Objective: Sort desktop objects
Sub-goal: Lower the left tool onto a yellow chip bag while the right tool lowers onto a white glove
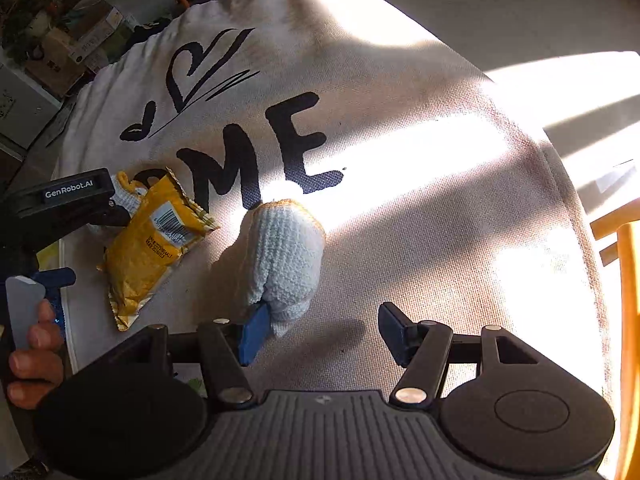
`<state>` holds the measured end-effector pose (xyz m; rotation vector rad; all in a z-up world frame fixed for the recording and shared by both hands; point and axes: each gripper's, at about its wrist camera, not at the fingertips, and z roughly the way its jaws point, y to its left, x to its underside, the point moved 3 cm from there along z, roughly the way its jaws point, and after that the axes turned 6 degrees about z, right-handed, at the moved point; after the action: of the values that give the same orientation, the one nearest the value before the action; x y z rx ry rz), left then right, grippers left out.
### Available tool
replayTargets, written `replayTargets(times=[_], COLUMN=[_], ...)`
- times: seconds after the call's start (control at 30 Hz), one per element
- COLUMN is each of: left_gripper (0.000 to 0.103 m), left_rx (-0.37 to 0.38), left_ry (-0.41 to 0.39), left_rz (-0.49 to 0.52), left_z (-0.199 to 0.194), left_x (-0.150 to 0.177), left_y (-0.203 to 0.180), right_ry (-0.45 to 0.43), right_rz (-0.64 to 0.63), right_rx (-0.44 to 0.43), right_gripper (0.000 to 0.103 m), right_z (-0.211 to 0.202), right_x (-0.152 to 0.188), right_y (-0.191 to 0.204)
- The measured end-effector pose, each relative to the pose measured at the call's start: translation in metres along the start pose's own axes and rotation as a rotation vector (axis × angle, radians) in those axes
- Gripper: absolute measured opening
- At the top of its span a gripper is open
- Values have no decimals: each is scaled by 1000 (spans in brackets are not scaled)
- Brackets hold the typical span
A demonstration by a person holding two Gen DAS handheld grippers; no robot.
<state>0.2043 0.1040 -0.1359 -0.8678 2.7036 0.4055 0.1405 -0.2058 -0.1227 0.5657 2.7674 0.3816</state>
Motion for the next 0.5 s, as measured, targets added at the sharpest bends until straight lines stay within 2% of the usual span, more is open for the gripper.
replayTargets(times=[0.1,0.3,0.5], left_gripper=[102,102,102], left_rx=[0,81,144], left_ry=[32,125,47], left_rz=[11,80,84], left_z=[1,-5,-31], left_x=[9,31,29], left_y=[-3,-21,-22], right_ry=[-3,-23,-40], right_rz=[-1,6,25], right_rx=[-10,3,30], right_gripper=[61,61,61], right_z=[-1,-5,-7], right_x=[-2,-7,-13], right_y=[3,3,-5])
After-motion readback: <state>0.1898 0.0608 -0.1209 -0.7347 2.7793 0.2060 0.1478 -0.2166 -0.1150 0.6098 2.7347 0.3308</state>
